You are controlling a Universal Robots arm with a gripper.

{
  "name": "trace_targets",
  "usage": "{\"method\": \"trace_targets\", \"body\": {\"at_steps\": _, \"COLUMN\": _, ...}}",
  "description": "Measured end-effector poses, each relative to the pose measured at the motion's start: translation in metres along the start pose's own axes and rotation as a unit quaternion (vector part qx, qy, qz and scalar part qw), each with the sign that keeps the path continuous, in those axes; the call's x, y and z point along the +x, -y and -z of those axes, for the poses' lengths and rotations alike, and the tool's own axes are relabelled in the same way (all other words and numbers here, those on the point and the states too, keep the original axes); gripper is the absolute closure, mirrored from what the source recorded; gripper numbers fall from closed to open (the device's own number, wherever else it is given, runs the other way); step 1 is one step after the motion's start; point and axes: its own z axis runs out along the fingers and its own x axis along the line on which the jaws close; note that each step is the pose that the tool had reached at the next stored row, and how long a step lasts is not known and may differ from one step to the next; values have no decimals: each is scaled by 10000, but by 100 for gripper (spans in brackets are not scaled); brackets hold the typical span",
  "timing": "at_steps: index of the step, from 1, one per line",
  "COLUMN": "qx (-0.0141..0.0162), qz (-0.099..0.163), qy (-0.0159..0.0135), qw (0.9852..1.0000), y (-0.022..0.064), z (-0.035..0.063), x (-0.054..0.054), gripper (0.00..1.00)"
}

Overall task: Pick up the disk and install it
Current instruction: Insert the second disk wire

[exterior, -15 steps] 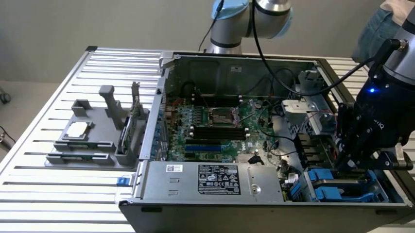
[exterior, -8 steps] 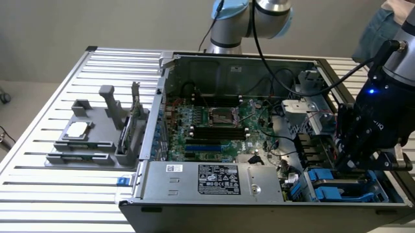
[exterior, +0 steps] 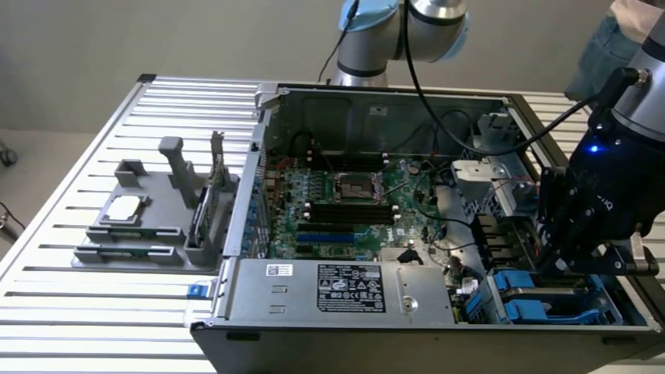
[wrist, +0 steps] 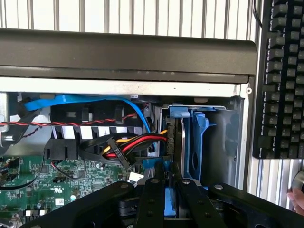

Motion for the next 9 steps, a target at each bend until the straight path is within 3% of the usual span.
{"method": "trace_targets", "body": {"at_steps": 9, "qx": 0, "qz": 0, "qy": -1, "qw": 10000, "y": 0, "z": -8, "x": -20, "gripper": 84}}
